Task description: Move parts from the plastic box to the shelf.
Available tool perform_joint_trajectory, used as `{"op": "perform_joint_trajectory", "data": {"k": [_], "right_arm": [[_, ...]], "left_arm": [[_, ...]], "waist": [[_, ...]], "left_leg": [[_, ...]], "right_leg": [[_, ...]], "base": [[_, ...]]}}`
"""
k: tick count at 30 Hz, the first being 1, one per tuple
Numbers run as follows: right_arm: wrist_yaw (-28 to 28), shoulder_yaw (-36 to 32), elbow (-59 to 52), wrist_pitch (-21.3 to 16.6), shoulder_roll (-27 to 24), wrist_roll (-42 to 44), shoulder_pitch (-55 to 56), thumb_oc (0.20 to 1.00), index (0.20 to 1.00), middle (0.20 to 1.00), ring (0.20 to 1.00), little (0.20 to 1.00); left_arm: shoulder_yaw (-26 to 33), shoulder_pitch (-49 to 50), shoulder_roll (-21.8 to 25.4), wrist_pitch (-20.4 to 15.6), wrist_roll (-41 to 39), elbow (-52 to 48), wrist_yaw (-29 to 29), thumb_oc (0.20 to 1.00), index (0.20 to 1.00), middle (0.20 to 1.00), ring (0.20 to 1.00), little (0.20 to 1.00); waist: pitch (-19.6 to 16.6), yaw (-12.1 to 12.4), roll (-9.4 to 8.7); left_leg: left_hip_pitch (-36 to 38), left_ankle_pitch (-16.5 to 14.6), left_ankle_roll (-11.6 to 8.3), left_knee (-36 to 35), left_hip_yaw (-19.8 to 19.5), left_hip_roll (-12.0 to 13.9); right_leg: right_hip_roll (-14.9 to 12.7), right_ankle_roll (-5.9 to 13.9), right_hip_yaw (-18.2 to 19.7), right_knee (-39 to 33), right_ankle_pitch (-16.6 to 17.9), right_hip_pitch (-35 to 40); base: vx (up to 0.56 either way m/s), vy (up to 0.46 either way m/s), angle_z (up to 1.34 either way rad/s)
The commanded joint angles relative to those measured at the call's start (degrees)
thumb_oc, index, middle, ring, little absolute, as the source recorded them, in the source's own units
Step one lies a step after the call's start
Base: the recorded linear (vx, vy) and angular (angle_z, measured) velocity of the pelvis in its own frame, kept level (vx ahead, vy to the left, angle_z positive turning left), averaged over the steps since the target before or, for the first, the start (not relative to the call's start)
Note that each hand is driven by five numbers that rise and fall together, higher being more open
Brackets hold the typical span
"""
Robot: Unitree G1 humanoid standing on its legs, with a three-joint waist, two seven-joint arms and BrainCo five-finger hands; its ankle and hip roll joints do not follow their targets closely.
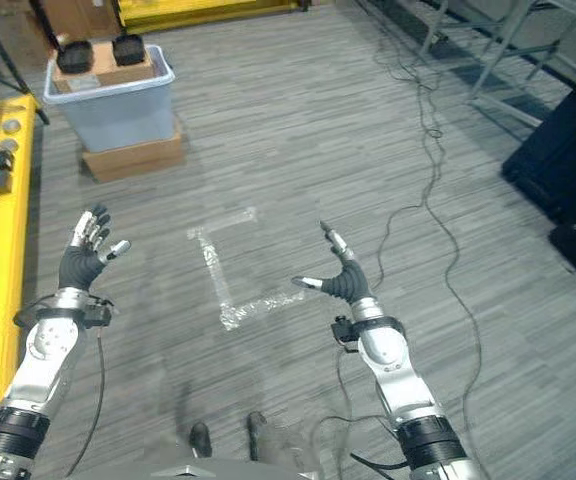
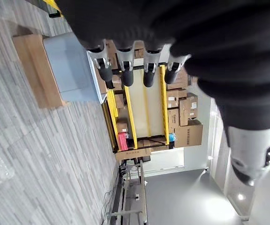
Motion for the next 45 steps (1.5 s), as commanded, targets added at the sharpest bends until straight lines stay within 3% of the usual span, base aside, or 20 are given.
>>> {"op": "perform_joint_trajectory", "data": {"k": [1,3,5,8,9,11,12,14,16,19,20,21,24,25,30,33,35,39,44,45], "right_arm": [[0.29,-3.80,-2.91,-2.10,-3.74,1.58,-2.66,1.000,1.000,1.000,1.000,1.000],[-0.16,-4.35,-1.96,-2.36,-4.32,1.75,-2.90,1.000,1.000,1.000,1.000,1.000],[-1.83,-3.46,-0.30,-2.02,-4.06,0.68,-5.33,1.000,1.000,1.000,1.000,1.000],[-1.70,-2.96,-0.63,-1.88,-3.62,-1.15,-5.78,1.000,1.000,1.000,1.000,1.000],[-1.37,-2.76,-0.99,-1.66,-3.02,-2.37,-5.08,1.000,1.000,1.000,1.000,1.000],[-1.21,-2.20,-0.73,-1.45,-2.53,-3.25,-5.14,1.000,1.000,1.000,1.000,1.000],[-0.63,-1.66,-1.11,-0.75,-1.75,-3.77,-4.94,1.000,1.000,1.000,1.000,1.000],[-0.11,-0.70,-0.84,-0.67,-1.28,-3.65,-5.22,1.000,1.000,1.000,1.000,1.000],[0.04,0.36,-0.54,-0.26,-0.72,-4.40,-6.11,1.000,1.000,1.000,1.000,1.000],[1.51,1.22,-1.63,-0.08,-1.38,-4.49,-5.80,1.000,1.000,1.000,1.000,1.000],[1.78,0.60,-1.28,-0.18,-1.42,-2.76,-5.08,1.000,1.000,1.000,1.000,1.000],[1.81,0.59,-1.32,-0.17,-1.46,-2.72,-4.98,1.000,1.000,1.000,1.000,1.000],[2.04,-0.98,-0.74,-0.19,-1.74,-1.32,-2.18,1.000,1.000,1.000,1.000,1.000],[2.19,-1.40,-1.03,-0.12,-1.88,-1.08,-1.47,1.000,1.000,1.000,1.000,1.000],[2.80,-2.08,-1.89,-0.45,-2.79,-0.85,0.28,1.000,1.000,1.000,1.000,1.000],[3.03,-2.46,-2.56,-0.32,-4.37,-0.07,0.29,1.000,1.000,1.000,1.000,1.000],[2.97,-2.74,-1.57,-0.02,-5.19,0.90,0.35,1.000,1.000,1.000,1.000,1.000],[2.56,-4.11,-2.12,-0.09,-6.28,0.43,0.94,1.000,1.000,1.000,1.000,1.000],[0.95,-4.31,-0.78,-0.05,-5.57,0.02,-0.38,1.000,1.000,1.000,1.000,1.000],[0.56,-4.56,-0.28,0.38,-4.55,-0.54,-0.24,1.000,1.000,1.000,1.000,1.000]], "left_arm": [[0.62,-0.67,-3.17,-2.44,-1.45,-0.73,0.08,1.000,1.000,1.000,1.000,1.000],[1.29,1.65,-3.70,-2.65,-1.60,-1.21,-0.22,1.000,1.000,1.000,1.000,1.000],[1.48,1.24,-3.77,-2.05,-0.04,-0.35,0.58,1.000,1.000,1.000,1.000,1.000],[2.06,1.61,-3.91,-1.96,0.98,-0.54,0.42,1.000,1.000,1.000,1.000,1.000],[1.70,1.59,-3.62,-1.81,2.47,-0.47,0.49,1.000,1.000,1.000,1.000,1.000],[1.38,0.97,-3.24,-1.72,3.22,0.24,0.83,1.000,1.000,1.000,1.000,1.000],[1.45,0.26,-2.51,-1.22,3.09,-0.39,0.51,1.000,1.000,1.000,1.000,1.000],[1.46,-0.23,-1.79,-1.00,3.77,-0.08,0.42,1.000,1.000,1.000,1.000,1.000],[1.55,-0.92,-1.48,-0.77,4.37,0.26,0.93,1.000,1.000,1.000,1.000,1.000],[2.01,-0.78,-1.91,-1.14,2.77,0.27,0.82,1.000,1.000,1.000,1.000,1.000],[1.65,-0.38,-2.21,-1.07,2.28,0.23,0.31,1.000,1.000,1.000,1.000,1.000],[1.62,-0.31,-2.23,-1.06,2.27,0.21,0.30,1.000,1.000,1.000,1.000,1.000],[0.88,0.15,-3.02,-0.49,3.53,1.22,0.17,1.000,1.000,1.000,1.000,1.000],[0.87,0.12,-3.03,-0.52,3.80,1.21,0.06,1.000,1.000,1.000,1.000,1.000],[-0.03,0.72,-3.56,-0.79,4.00,1.99,-1.01,1.000,1.000,1.000,1.000,1.000],[-0.16,0.66,-3.65,-0.69,2.59,1.93,-1.47,1.000,1.000,1.000,1.000,1.000],[-0.15,0.79,-4.05,-0.79,2.16,2.50,-1.26,1.000,1.000,1.000,1.000,1.000],[-0.17,2.46,-4.82,-0.37,1.12,2.13,-2.08,1.000,1.000,1.000,1.000,1.000],[-0.63,1.66,-4.51,-0.17,1.77,2.85,-1.46,1.000,1.000,1.000,1.000,1.000],[-0.43,1.40,-4.55,0.15,2.58,2.92,-1.06,1.000,1.000,1.000,1.000,1.000]], "waist": [[0.16,0.60,5.24],[-0.80,1.92,5.38],[-1.36,4.36,6.57],[-2.52,4.84,6.55],[-3.84,5.19,5.94],[-4.31,4.78,4.98],[-3.80,4.17,3.80],[-3.26,3.68,3.86],[-2.60,3.48,4.33],[-2.31,2.69,5.14],[-2.76,1.76,5.43],[-2.78,1.68,5.55],[-3.25,-1.22,5.19],[-3.38,-1.61,5.30],[-5.34,-2.15,6.16],[-3.66,-2.17,6.54],[-2.87,-1.69,5.97],[-3.15,-0.28,5.78],[-2.71,1.04,6.32],[-2.77,1.16,6.64]], "left_leg": [[4.98,-4.53,3.43,-11.70,-9.34,-1.81],[2.90,-4.08,3.29,-19.83,-10.10,-2.51],[0.02,2.71,1.96,-33.81,-11.88,-2.11],[0.87,3.15,2.72,-36.98,-11.39,-2.23],[1.57,3.09,3.62,-35.92,-11.11,-3.51],[2.38,2.09,4.12,-35.13,-10.77,-4.60],[4.10,-0.28,5.10,-33.63,-10.05,-5.55],[6.23,-2.20,6.10,-32.83,-9.98,-5.74],[7.81,-2.83,6.43,-32.78,-9.98,-5.09],[12.49,-4.55,6.89,-34.61,-9.80,-4.27],[15.54,-5.95,7.05,-35.81,-9.56,-4.13],[15.77,-6.14,7.07,-35.91,-9.68,-4.05],[23.03,-9.01,6.87,-37.71,-13.07,-5.01],[24.42,-9.71,6.53,-37.77,-13.87,-4.99],[25.73,-8.30,3.59,-32.52,-16.57,-3.40],[18.61,-1.52,-0.66,-12.96,-17.46,-5.53],[14.52,-0.63,-0.88,-7.45,-15.84,-5.58],[11.37,-5.01,2.06,-21.08,-13.07,-2.94],[6.27,0.43,1.19,-35.01,-14.14,-2.77],[4.44,2.71,1.09,-37.07,-9.90,-0.89]], "right_leg": [[-5.33,11.80,3.96,-9.36,1.07,8.14],[-6.52,12.26,4.49,-11.99,0.24,10.83],[-5.50,11.74,4.86,-13.60,-1.87,14.42],[-5.79,12.13,5.14,-13.44,-3.97,16.59],[-7.81,13.50,4.09,-12.17,-3.74,17.70],[-9.27,14.87,3.63,-9.79,-1.68,17.14],[-10.32,18.03,4.88,-0.46,7.80,14.76],[-10.05,19.08,5.00,6.67,14.30,11.75],[-10.48,19.40,4.09,10.24,15.72,8.71],[-11.00,16.64,1.23,3.64,10.30,4.20],[-7.54,15.88,-0.29,-2.83,4.04,1.09],[-7.52,15.85,-0.43,-3.10,3.97,1.43],[0.52,16.65,2.99,-14.00,6.73,-2.30],[0.90,16.92,2.98,-15.14,7.99,-2.64],[-0.06,13.91,2.29,-15.96,8.49,0.96],[-1.56,12.78,0.67,-15.02,7.47,2.97],[-2.57,11.65,1.21,-15.04,6.21,5.53],[-4.53,10.75,-0.53,-15.43,2.92,8.74],[-4.01,10.91,-0.19,-15.85,0.77,11.61],[-4.50,11.31,0.15,-16.75,-1.15,15.08]], "base": [[0.41,-0.014,0.02],[0.38,0.091,-0.41],[0.41,0.084,-0.65],[0.41,0.142,0.06],[0.58,0.225,-0.61],[0.38,0.137,-0.47],[0.29,0.076,-0.16],[0.30,0.075,-0.05],[0.26,0.072,-0.13],[0.41,0.092,-0.08],[0.32,0.048,0.08],[0.46,0.055,0.06],[0.51,-0.045,0.30],[0.56,-0.132,0.71],[0.33,-0.139,0.74],[0.29,-0.127,0.36],[0.28,-0.108,0.37],[0.30,-0.036,0.10],[0.31,0.050,-0.02],[0.45,0.197,-0.37]]}}
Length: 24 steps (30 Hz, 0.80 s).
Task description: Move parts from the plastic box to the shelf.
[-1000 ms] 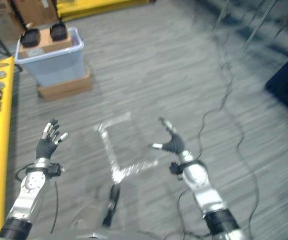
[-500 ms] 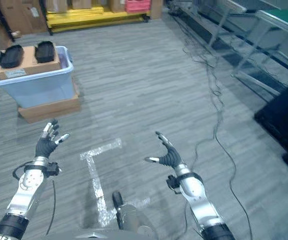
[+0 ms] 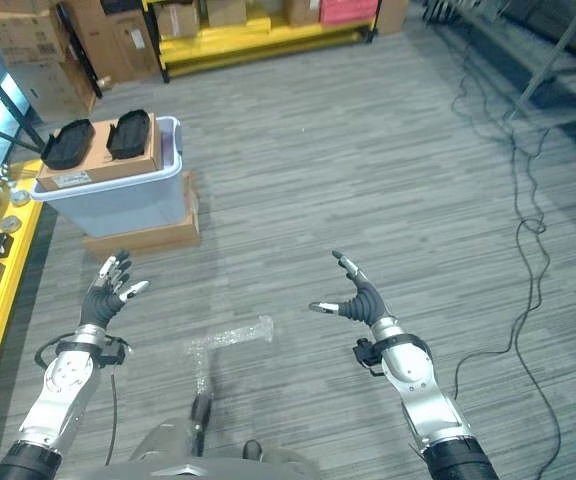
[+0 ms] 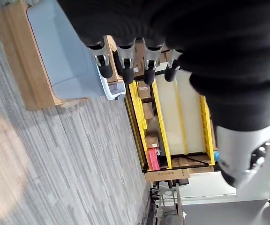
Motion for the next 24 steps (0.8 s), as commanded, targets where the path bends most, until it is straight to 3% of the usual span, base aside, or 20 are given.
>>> {"op": "perform_joint_trajectory", "data": {"k": [1,6,7,9,11,14,16,19,21,24], "right_arm": [[-1.69,-2.17,-3.75,-2.21,-0.02,0.63,-0.93,1.000,1.000,1.000,1.000,1.000],[-1.48,-2.28,-3.88,-2.17,1.10,-0.33,0.17,1.000,1.000,1.000,1.000,1.000],[-1.52,-2.25,-3.81,-1.94,1.48,-0.86,0.03,1.000,1.000,1.000,1.000,1.000],[-0.88,-1.60,-3.73,-1.77,2.35,-1.19,-0.19,1.000,1.000,1.000,1.000,1.000],[-0.90,-1.53,-3.65,-1.79,2.39,-1.20,-0.30,1.000,1.000,1.000,1.000,1.000],[0.28,-0.94,-3.98,-1.80,2.20,-0.74,0.58,1.000,1.000,1.000,1.000,1.000],[0.35,-0.82,-3.48,-1.87,1.99,0.00,1.12,1.000,1.000,1.000,1.000,1.000],[0.34,-0.83,-3.38,-1.78,1.98,0.44,1.33,1.000,1.000,1.000,1.000,1.000],[0.26,-1.25,-4.05,-2.02,1.61,1.10,1.71,1.000,1.000,1.000,1.000,1.000],[0.64,-1.14,-4.13,-2.17,0.88,1.65,1.27,1.000,1.000,1.000,1.000,1.000]], "left_arm": [[1.83,-4.15,2.17,-2.29,0.47,-1.30,0.99,1.000,1.000,1.000,1.000,1.000],[1.79,-4.09,2.71,-2.22,1.13,-1.49,0.78,1.000,1.000,1.000,1.000,1.000],[1.70,-4.57,2.80,-2.13,0.86,-1.51,0.96,1.000,1.000,1.000,1.000,1.000],[2.40,-4.79,4.04,-2.10,0.94,-1.37,0.97,1.000,1.000,1.000,1.000,1.000],[2.45,-4.81,4.07,-2.10,0.94,-1.36,0.98,1.000,1.000,1.000,1.000,1.000],[3.05,-3.92,4.48,-2.23,0.60,-1.44,0.64,1.000,1.000,1.000,1.000,1.000],[2.37,-4.19,4.48,-2.01,0.86,-0.98,0.89,1.000,1.000,1.000,1.000,1.000],[2.27,-4.65,4.32,-2.11,0.96,-0.63,1.09,1.000,1.000,1.000,1.000,1.000],[1.72,-5.55,4.76,-2.05,2.00,-0.09,0.29,1.000,1.000,1.000,1.000,1.000],[1.49,-6.12,4.48,-2.14,1.58,-0.02,0.37,1.000,1.000,1.000,1.000,1.000]], "waist": [[0.18,-0.06,1.07],[-1.57,0.79,0.52],[-1.82,0.85,0.02],[-1.42,0.51,-0.86],[-1.41,0.67,-0.86],[-1.55,0.43,-0.21],[-1.08,-1.08,-0.04],[-0.45,-2.39,0.15],[-0.65,-2.82,-0.14],[-0.18,-3.12,0.23]], "left_leg": [[3.90,1.43,-3.14,1.65,5.71,5.33],[5.11,0.42,-2.00,2.79,6.59,4.18],[5.53,-0.77,-1.33,3.77,7.20,3.48],[8.26,-3.80,0.03,4.80,8.06,2.46],[8.21,-3.90,0.02,4.90,8.23,2.56],[12.32,-5.31,0.54,3.68,9.11,3.11],[14.92,-6.22,0.76,2.96,7.91,2.94],[17.14,-7.11,0.55,2.42,6.70,2.94],[18.40,-8.11,-0.20,4.11,4.27,2.46],[17.69,-7.92,-1.78,10.03,3.46,2.49]], "right_leg": [[-2.76,9.66,7.68,2.09,-6.37,3.83],[-5.91,11.29,7.64,2.72,-6.60,5.66],[-7.40,12.83,7.81,5.24,-4.99,5.17],[-9.01,15.88,10.57,14.46,3.75,1.71],[-8.93,15.87,10.78,14.55,3.77,1.59],[-5.28,14.19,10.79,7.02,-0.58,-1.87],[-1.30,13.75,12.37,4.30,-0.55,-4.88],[0.68,13.84,12.96,2.83,0.55,-6.37],[0.31,11.91,12.02,1.65,1.06,-5.55],[0.31,11.27,10.77,2.70,0.61,-5.05]], "base": [[0.45,0.200,-0.38],[0.27,0.151,-0.24],[0.27,0.152,-0.28],[0.36,0.173,-0.22],[0.18,0.061,0.04],[0.31,0.070,0.17],[0.25,-0.001,0.03],[0.27,-0.062,0.58],[0.39,-0.214,0.95],[0.24,-0.142,0.58]]}}
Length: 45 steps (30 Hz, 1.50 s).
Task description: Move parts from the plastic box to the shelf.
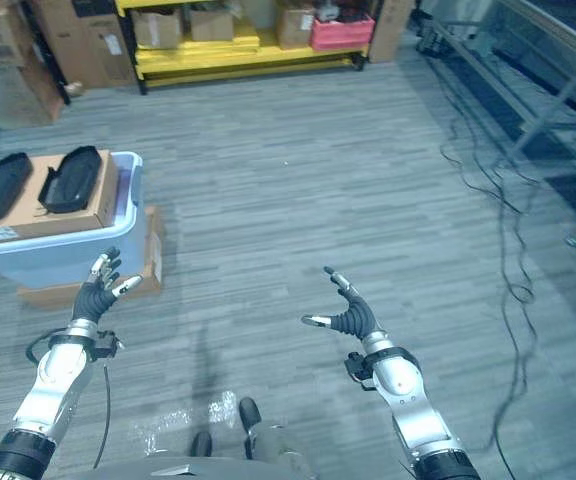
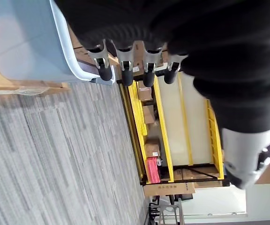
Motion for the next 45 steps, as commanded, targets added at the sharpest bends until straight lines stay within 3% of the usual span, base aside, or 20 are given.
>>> {"op": "perform_joint_trajectory", "data": {"k": [1,4,8,13,21,22,23,26,28,29,31,32,33,34,35,39,40,41,43,45], "right_arm": [[0.00,-1.40,-2.55,-2.89,-1.59,1.98,-2.60,1.000,1.000,1.000,1.000,1.000],[0.17,-1.62,-2.15,-2.77,-3.00,2.52,-2.98,1.000,1.000,1.000,1.000,1.000],[-0.52,-2.87,-2.50,-2.84,-3.64,3.01,-2.68,1.000,1.000,1.000,1.000,1.000],[-1.75,-2.72,-1.78,-2.73,-3.37,2.16,-3.89,1.000,1.000,1.000,1.000,1.000],[-1.45,-2.02,-1.23,-2.37,-1.44,0.41,-3.87,1.000,1.000,1.000,1.000,1.000],[-1.31,-1.64,-0.77,-1.96,-0.35,-0.67,-4.55,1.000,1.000,1.000,1.000,1.000],[-1.31,-1.64,-0.77,-1.96,-0.35,-0.67,-4.55,1.000,1.000,1.000,1.000,1.000],[-1.26,-0.47,-0.57,-1.87,0.11,-1.54,-6.12,1.000,1.000,1.000,1.000,1.000],[-0.75,-0.25,-0.61,-1.78,0.35,-1.25,-5.90,1.000,1.000,1.000,1.000,1.000],[-0.18,-0.55,-0.78,-1.69,0.24,-0.74,-5.09,1.000,1.000,1.000,1.000,1.000],[-0.14,-0.56,-0.84,-1.68,0.21,-0.72,-5.00,1.000,1.000,1.000,1.000,1.000],[0.17,-0.81,-0.66,-1.88,0.12,0.35,-4.09,1.000,1.000,1.000,1.000,1.000],[0.18,-0.81,-0.66,-1.88,0.11,0.36,-4.09,1.000,1.000,1.000,1.000,1.000],[0.24,-0.81,-0.25,-2.03,0.26,1.63,-3.44,1.000,1.000,1.000,1.000,1.000],[0.20,-1.03,-0.36,-2.08,0.41,1.77,-2.97,1.000,1.000,1.000,1.000,1.000],[0.58,-0.48,-0.52,-2.26,-0.01,2.43,-3.35,1.000,1.000,1.000,1.000,1.000],[0.86,-1.04,-0.71,-2.26,-1.42,3.02,-3.08,1.000,1.000,1.000,1.000,1.000],[0.86,-1.04,-0.71,-2.26,-1.42,3.02,-3.08,1.000,1.000,1.000,1.000,1.000],[-0.52,-3.08,-0.68,-2.18,-2.75,2.22,-2.63,1.000,1.000,1.000,1.000,1.000],[-1.31,-3.63,-0.71,-2.30,-3.08,2.35,-2.95,1.000,1.000,1.000,1.000,1.000]], "left_arm": [[1.58,-3.37,2.04,-2.84,0.73,-2.66,0.26,1.000,1.000,1.000,1.000,1.000],[1.58,-3.27,1.31,-3.21,0.11,-1.73,0.40,1.000,1.000,1.000,1.000,1.000],[1.85,-1.89,0.90,-3.38,-0.59,-1.84,0.74,1.000,1.000,1.000,1.000,1.000],[1.63,-2.35,0.86,-2.98,0.08,-1.24,1.65,1.000,1.000,1.000,1.000,1.000],[1.78,-1.97,1.35,-2.86,0.93,-1.44,1.31,1.000,1.000,1.000,1.000,1.000],[1.86,-3.48,2.33,-2.57,1.40,-1.50,1.45,1.000,1.000,1.000,1.000,1.000],[1.86,-3.48,2.33,-2.57,1.40,-1.50,1.45,1.000,1.000,1.000,1.000,1.000],[2.86,-4.46,3.81,-2.75,1.70,-1.79,2.30,1.000,1.000,1.000,1.000,1.000],[3.34,-4.37,4.30,-2.99,2.03,-1.65,2.48,1.000,1.000,1.000,1.000,1.000],[3.88,-3.75,4.62,-3.03,1.79,-1.66,2.34,1.000,1.000,1.000,1.000,1.000],[3.88,-3.68,4.61,-3.02,1.77,-1.69,2.32,1.000,1.000,1.000,1.000,1.000],[3.33,-3.98,4.63,-2.80,1.69,-1.23,2.24,1.000,1.000,1.000,1.000,1.000],[3.32,-3.98,4.62,-2.81,1.69,-1.22,2.24,1.000,1.000,1.000,1.000,1.000],[2.96,-4.27,4.48,-2.73,1.82,-0.80,2.24,1.000,1.000,1.000,1.000,1.000],[3.02,-4.18,4.33,-2.62,1.94,-0.90,1.94,1.000,1.000,1.000,1.000,1.000],[3.44,-3.83,4.07,-2.56,2.32,-1.30,1.51,1.000,1.000,1.000,1.000,1.000],[3.49,-3.40,2.97,-3.06,0.46,-2.21,0.97,1.000,1.000,1.000,1.000,1.000],[3.49,-3.40,2.97,-3.06,0.46,-2.21,0.97,1.000,1.000,1.000,1.000,1.000],[2.78,-3.51,2.62,-3.31,0.68,-1.47,0.98,1.000,1.000,1.000,1.000,1.000],[3.10,-3.02,3.41,-3.42,0.90,-1.74,2.20,1.000,1.000,1.000,1.000,1.000]], "waist": [[1.01,0.51,-0.44],[1.40,0.85,-0.01],[0.99,1.89,-0.06],[1.69,3.30,0.44],[-0.27,4.13,0.40],[-0.53,3.94,-0.56],[-0.53,3.94,-0.56],[-0.05,4.17,-0.79],[-0.17,3.98,-1.12],[-0.41,3.68,-1.08],[-0.44,3.72,-1.08],[-0.20,2.29,-0.68],[-0.18,2.24,-0.68],[0.31,1.26,-0.51],[0.60,1.03,-0.44],[1.12,1.75,-0.05],[2.51,2.17,0.08],[2.51,2.17,0.08],[3.14,1.35,0.25],[2.84,1.70,-0.01]], "left_leg": [[-0.60,-2.87,-3.72,13.79,4.70,-0.86],[-3.37,-0.38,-5.03,19.40,3.84,-1.08],[-6.42,-0.72,-4.70,12.04,5.23,1.24],[-11.77,5.96,-6.08,1.77,4.91,3.08],[-11.73,5.94,-5.58,0.89,9.84,3.80],[-10.32,2.65,-3.65,3.16,12.46,2.47],[-10.32,2.65,-3.65,3.16,12.46,2.47],[-8.11,1.05,-2.69,3.20,14.71,2.33],[-6.17,0.43,-2.40,2.68,15.90,2.24],[-5.03,-0.10,-1.85,2.07,16.27,2.07],[-4.91,-0.21,-1.84,2.01,16.31,2.06],[-3.32,-1.01,-1.22,1.23,15.37,1.47],[-3.32,-1.02,-1.22,1.25,15.32,1.44],[-2.25,-1.71,-0.78,1.28,13.56,0.47],[-1.71,-2.01,-0.73,1.39,12.80,0.12],[-1.87,-1.92,-1.63,6.47,9.87,-1.58],[-6.81,0.17,-4.84,18.31,9.24,-2.67],[-6.81,0.17,-4.84,18.31,9.24,-2.67],[-10.56,0.05,-5.61,21.74,13.29,2.47],[-10.24,0.27,-5.80,17.84,12.90,5.65]], "right_leg": [[-2.40,5.47,0.22,-2.02,-6.66,10.87],[-3.45,4.11,-0.51,-1.50,-8.02,13.09],[-6.23,3.63,-3.77,-1.83,-10.15,14.75],[-7.27,4.13,-5.79,-4.71,-11.31,17.89],[-11.41,7.40,-3.73,-6.40,-12.53,21.65],[-15.24,10.41,-2.93,0.27,-8.61,19.03],[-15.24,10.41,-2.93,0.27,-8.61,19.03],[-15.67,12.22,-0.08,4.94,-2.01,15.70],[-14.41,11.85,0.72,4.30,-0.13,15.05],[-11.75,11.43,1.02,2.59,-2.40,14.14],[-11.74,11.43,1.06,2.77,-2.58,14.13],[-6.10,9.98,2.36,2.13,-7.14,11.56],[-6.11,9.98,2.31,2.24,-7.22,11.54],[-2.15,8.39,4.42,1.92,-8.22,10.77],[-1.77,7.86,4.35,1.89,-8.43,11.39],[-1.82,6.33,2.79,0.95,-8.53,12.69],[-3.92,5.48,1.16,-0.56,-8.50,14.94],[-3.92,5.48,1.16,-0.56,-8.50,14.94],[-6.85,4.81,-2.10,-1.57,-9.61,16.65],[-8.71,5.44,-3.47,-2.18,-9.61,16.37]], "base": [[0.23,-0.106,0.55],[0.24,-0.040,0.35],[0.23,0.027,0.33],[0.19,0.082,0.36],[0.23,0.255,-0.29],[0.20,0.282,-0.25],[0.24,0.358,-0.33],[0.14,0.160,-0.43],[0.25,0.165,-0.36],[0.21,0.140,0.02],[0.14,0.099,0.07],[0.14,0.107,0.21],[0.31,0.152,0.19],[0.21,0.043,0.33],[0.27,0.024,0.85],[0.19,-0.067,0.94],[0.14,0.002,0.38],[0.22,0.105,0.83],[0.12,0.196,1.12],[0.08,0.196,0.67]]}}
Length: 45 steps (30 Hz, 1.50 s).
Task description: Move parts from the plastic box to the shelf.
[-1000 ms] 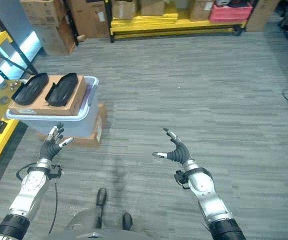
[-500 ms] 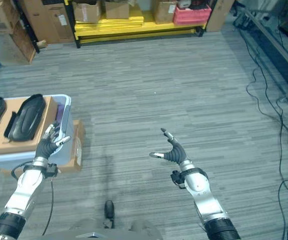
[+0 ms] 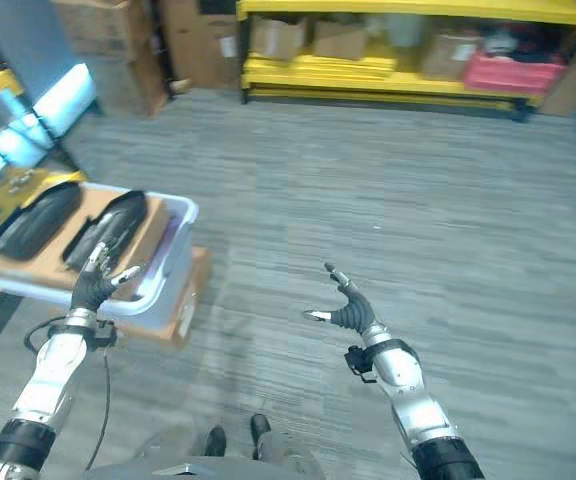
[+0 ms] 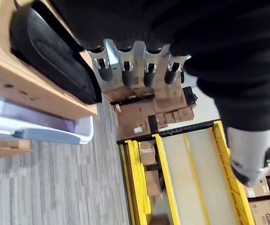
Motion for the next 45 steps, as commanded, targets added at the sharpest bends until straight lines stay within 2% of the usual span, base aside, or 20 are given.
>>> {"op": "perform_joint_trajectory", "data": {"k": [1,2,4,6,8,9,12,14,16,18,21,22,30,33,35,40,41,42,43,45], "right_arm": [[-1.75,-3.21,-4.38,-2.44,-2.61,1.31,-0.47,1.000,1.000,1.000,1.000,1.000],[-2.36,-3.34,-4.15,-2.54,-2.30,2.20,-0.81,1.000,1.000,1.000,1.000,1.000],[-2.37,-3.32,-4.11,-2.56,-2.29,2.22,-0.83,1.000,1.000,1.000,1.000,1.000],[-2.62,-2.70,-3.66,-2.69,-2.05,2.19,-2.10,1.000,1.000,1.000,1.000,1.000],[-2.35,-2.31,-3.41,-2.67,-1.64,2.23,-2.22,1.000,1.000,1.000,1.000,1.000],[-2.48,-2.14,-2.51,-2.44,-0.81,1.58,-2.13,1.000,1.000,1.000,1.000,1.000],[-2.93,-2.05,-2.01,-2.28,-0.24,1.35,-2.40,1.000,1.000,1.000,1.000,1.000],[-2.98,-0.69,-1.29,-2.02,2.52,1.95,-3.80,1.000,1.000,1.000,1.000,1.000],[-2.47,0.59,-1.58,-1.85,3.20,1.45,-4.36,1.000,1.000,1.000,1.000,1.000],[-1.18,1.25,-1.88,-1.64,2.71,0.35,-3.87,1.000,1.000,1.000,1.000,1.000],[-1.05,1.06,-1.97,-1.70,2.51,0.49,-3.18,1.000,1.000,1.000,1.000,1.000],[-0.51,1.16,-1.83,-1.59,2.58,1.24,-2.11,1.000,1.000,1.000,1.000,1.000],[-1.37,1.28,-4.24,-3.10,-0.31,1.09,-4.78,1.000,1.000,1.000,1.000,1.000],[-1.70,0.87,-5.20,-3.36,-1.22,2.06,-5.87,1.000,1.000,1.000,1.000,1.000],[-1.69,0.96,-5.25,-3.66,-1.30,3.91,-6.37,1.000,1.000,1.000,1.000,1.000],[-2.46,0.72,-4.94,-3.74,-1.47,4.02,-6.07,1.000,1.000,1.000,1.000,1.000],[-2.23,0.17,-4.99,-3.85,-1.24,5.86,-5.51,1.000,1.000,1.000,1.000,1.000],[-2.23,0.17,-4.99,-3.85,-1.24,5.86,-5.51,1.000,1.000,1.000,1.000,1.000],[-2.84,0.37,-4.77,-4.28,-0.26,8.01,-5.69,1.000,1.000,1.000,1.000,1.000],[-2.94,0.49,-4.60,-4.30,0.07,8.45,-6.07,1.000,1.000,1.000,1.000,1.000]], "left_arm": [[2.00,-1.86,3.15,-3.63,-0.01,-2.99,1.19,1.000,1.000,1.000,1.000,1.000],[2.13,-2.00,3.54,-3.54,-0.30,-2.72,1.79,1.000,1.000,1.000,1.000,1.000],[2.11,-2.02,3.55,-3.55,-0.30,-2.70,1.81,1.000,1.000,1.000,1.000,1.000],[2.05,-2.49,4.68,-4.02,-0.31,-2.94,2.59,1.000,1.000,1.000,1.000,1.000],[2.14,-2.66,4.76,-4.17,-0.53,-3.24,2.42,1.000,1.000,1.000,1.000,1.000],[1.66,-3.49,5.24,-4.07,0.63,-2.91,2.20,1.000,1.000,1.000,1.000,1.000],[1.28,-4.21,5.84,-3.88,1.39,-2.45,2.34,1.000,1.000,1.000,1.000,1.000],[2.74,-4.30,8.25,-3.57,2.67,-2.88,2.96,1.000,1.000,1.000,1.000,1.000],[3.69,-4.11,9.54,-3.44,2.97,-3.24,3.45,1.000,1.000,1.000,1.000,1.000],[3.67,-4.24,9.82,-3.45,3.08,-3.28,2.90,1.000,1.000,1.000,1.000,1.000],[3.76,-4.03,9.56,-3.22,3.05,-3.46,2.75,1.000,1.000,1.000,1.000,1.000],[3.46,-3.59,9.24,-3.04,3.02,-3.34,2.29,1.000,1.000,1.000,1.000,1.000],[5.53,-2.47,6.65,-4.23,1.58,-4.76,3.70,1.000,1.000,1.000,1.000,1.000],[5.66,-2.23,6.50,-4.33,1.84,-4.94,4.14,1.000,1.000,1.000,1.000,1.000],[5.81,-1.96,6.07,-4.81,1.03,-5.06,4.41,1.000,1.000,1.000,1.000,1.000],[5.49,-1.03,4.95,-5.05,0.75,-5.48,4.74,1.000,1.000,1.000,1.000,1.000],[4.96,-0.96,5.35,-5.07,1.18,-5.35,5.12,1.000,1.000,1.000,1.000,1.000],[4.96,-0.96,5.35,-5.07,1.18,-5.35,5.12,1.000,1.000,1.000,1.000,1.000],[4.13,-2.52,6.23,-5.07,1.83,-4.36,6.18,1.000,1.000,1.000,1.000,1.000],[3.55,-3.48,6.62,-5.16,2.18,-4.22,6.44,1.000,1.000,1.000,1.000,1.000]], "waist": [[0.13,-1.52,0.09],[-0.34,-1.18,0.24],[-0.35,-1.23,0.13],[-1.15,0.18,0.19],[-1.45,-0.02,0.40],[-1.84,-0.61,0.88],[-1.93,-0.12,0.62],[-1.75,0.17,-0.74],[-0.89,0.68,-1.41],[-0.52,0.42,-1.26],[-0.75,0.48,-1.11],[-1.23,0.51,-1.20],[-1.51,1.90,-0.94],[1.13,2.86,-0.67],[1.54,2.77,-0.44],[1.64,1.92,0.53],[0.61,1.49,0.70],[0.61,1.49,0.70],[-0.23,1.52,1.23],[-0.44,1.40,1.47]], "left_leg": [[4.93,-2.29,-0.24,-6.52,-0.42,4.32],[5.43,-0.36,-1.43,-11.76,-2.60,7.19],[5.72,-0.06,-1.51,-12.35,-2.62,7.10],[4.42,2.32,-4.23,-18.78,-11.81,10.46],[5.02,1.05,-4.44,-19.27,-12.31,10.66],[6.01,0.17,-4.37,-20.33,-9.42,10.90],[6.23,-0.27,-4.06,-20.04,-7.58,10.32],[6.65,-3.25,-1.75,-19.37,-3.45,8.43],[7.70,-4.99,-0.17,-18.54,-0.56,7.78],[9.12,-5.63,1.36,-18.59,0.80,6.96],[9.75,-5.12,2.26,-19.32,1.11,5.96],[10.39,-4.87,3.05,-20.03,1.24,4.81],[12.66,-4.44,2.18,-20.75,0.55,3.99],[6.90,-0.56,-0.59,-11.19,-1.81,3.30],[3.15,-0.24,-2.01,-6.60,-4.42,2.05],[4.13,0.05,-3.43,-9.02,-3.35,7.36],[5.55,0.84,-4.07,-15.92,-3.81,11.09],[5.55,0.84,-4.07,-15.92,-3.81,11.09],[5.44,2.34,-5.16,-21.97,-7.03,14.15],[4.66,2.66,-5.69,-21.85,-8.14,14.33]], "right_leg": [[-4.51,7.81,-3.07,-1.69,-6.02,8.74],[-5.70,8.60,-3.58,-2.90,-6.58,8.43],[-5.78,8.56,-3.64,-2.99,-6.56,8.51],[-8.94,10.73,-1.30,-4.72,-6.86,8.57],[-9.89,11.41,-0.50,-5.03,-6.55,8.70],[-11.78,12.67,0.25,-5.91,-5.25,8.16],[-13.28,13.69,1.37,-7.14,-3.78,7.71],[-15.44,16.00,3.59,-7.44,1.24,3.84],[-15.30,16.40,4.32,-5.78,4.04,1.68],[-10.75,15.77,5.76,0.19,2.85,0.85],[-7.71,15.29,4.47,2.55,1.85,0.69],[-4.58,13.77,3.78,2.70,-1.63,1.56],[-3.58,9.99,-0.38,-4.90,-4.62,5.84],[-4.42,8.51,-2.22,-5.44,-4.36,6.61],[-5.20,7.80,-3.74,-6.16,-4.54,6.88],[-7.51,8.31,-6.50,-7.00,-5.12,8.48],[-9.11,9.47,-7.71,-7.44,-5.30,8.02],[-9.11,9.47,-7.71,-7.44,-5.30,8.02],[-10.42,10.82,-7.69,-8.76,-5.78,7.47],[-11.11,11.26,-7.55,-9.28,-5.56,7.56]], "base": [[0.07,0.261,0.07],[0.04,0.168,-0.14],[0.06,0.200,-0.13],[0.11,0.499,-0.22],[0.07,0.468,-0.71],[0.07,0.500,-0.52],[0.02,0.397,-0.64],[-0.01,0.406,-0.59],[-0.03,0.302,-0.89],[-0.03,0.309,-0.86],[-0.01,0.155,-0.10],[0.00,0.110,0.14],[0.07,-0.044,0.01],[-0.03,-0.110,0.31],[-0.02,-0.016,0.86],[0.02,0.179,0.56],[0.01,0.210,0.24],[0.00,0.564,0.31],[-0.01,0.347,0.19],[-0.02,0.410,0.18]]}}
